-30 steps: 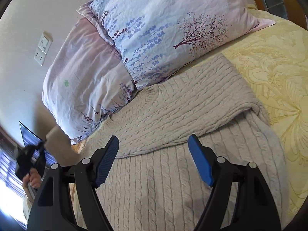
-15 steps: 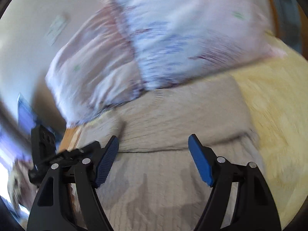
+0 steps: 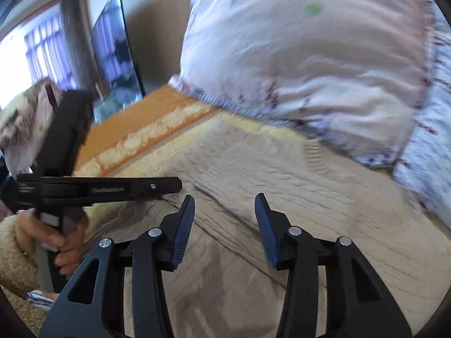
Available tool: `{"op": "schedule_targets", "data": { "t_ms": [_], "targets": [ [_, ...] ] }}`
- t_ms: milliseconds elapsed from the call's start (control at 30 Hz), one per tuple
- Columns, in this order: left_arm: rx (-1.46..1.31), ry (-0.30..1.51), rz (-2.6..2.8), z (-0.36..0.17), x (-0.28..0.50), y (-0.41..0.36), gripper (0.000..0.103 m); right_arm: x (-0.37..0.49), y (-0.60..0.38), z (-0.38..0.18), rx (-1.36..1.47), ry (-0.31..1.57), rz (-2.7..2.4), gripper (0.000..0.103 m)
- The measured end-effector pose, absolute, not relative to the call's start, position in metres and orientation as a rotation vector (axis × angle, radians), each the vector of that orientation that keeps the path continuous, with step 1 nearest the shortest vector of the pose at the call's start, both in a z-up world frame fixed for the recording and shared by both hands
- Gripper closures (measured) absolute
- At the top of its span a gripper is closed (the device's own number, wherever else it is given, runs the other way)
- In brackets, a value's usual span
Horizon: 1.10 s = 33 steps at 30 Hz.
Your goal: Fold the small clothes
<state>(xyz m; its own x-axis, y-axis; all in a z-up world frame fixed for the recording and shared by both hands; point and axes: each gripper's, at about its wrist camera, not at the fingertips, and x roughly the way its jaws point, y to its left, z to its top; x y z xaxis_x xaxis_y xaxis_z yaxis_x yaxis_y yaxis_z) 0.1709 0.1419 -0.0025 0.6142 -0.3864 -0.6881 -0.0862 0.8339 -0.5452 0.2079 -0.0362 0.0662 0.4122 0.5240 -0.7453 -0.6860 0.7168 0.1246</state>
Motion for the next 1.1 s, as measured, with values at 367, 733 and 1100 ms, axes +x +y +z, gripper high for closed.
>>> {"op": "schedule_targets", "data": {
  "t_ms": [367,733,1100],
  "targets": [
    [-0.583,0.909,-0.186,-0.008,0.169,0.146,0.089,0.228,-0.079,0.062,-0.01,0.848,0.611,0.097],
    [-0.623,0.885,-0.271,-0.001,0.164,0.139,0.048,0.18,-0.292,0.052,0.561,0.876,0.183,0.087],
    [-0.584,0.865,-0.269,0.012,0.145,0.142,0.037,0.19,-0.348,0.035,0.73,0.962,0.06,0.057]
  ]
}}
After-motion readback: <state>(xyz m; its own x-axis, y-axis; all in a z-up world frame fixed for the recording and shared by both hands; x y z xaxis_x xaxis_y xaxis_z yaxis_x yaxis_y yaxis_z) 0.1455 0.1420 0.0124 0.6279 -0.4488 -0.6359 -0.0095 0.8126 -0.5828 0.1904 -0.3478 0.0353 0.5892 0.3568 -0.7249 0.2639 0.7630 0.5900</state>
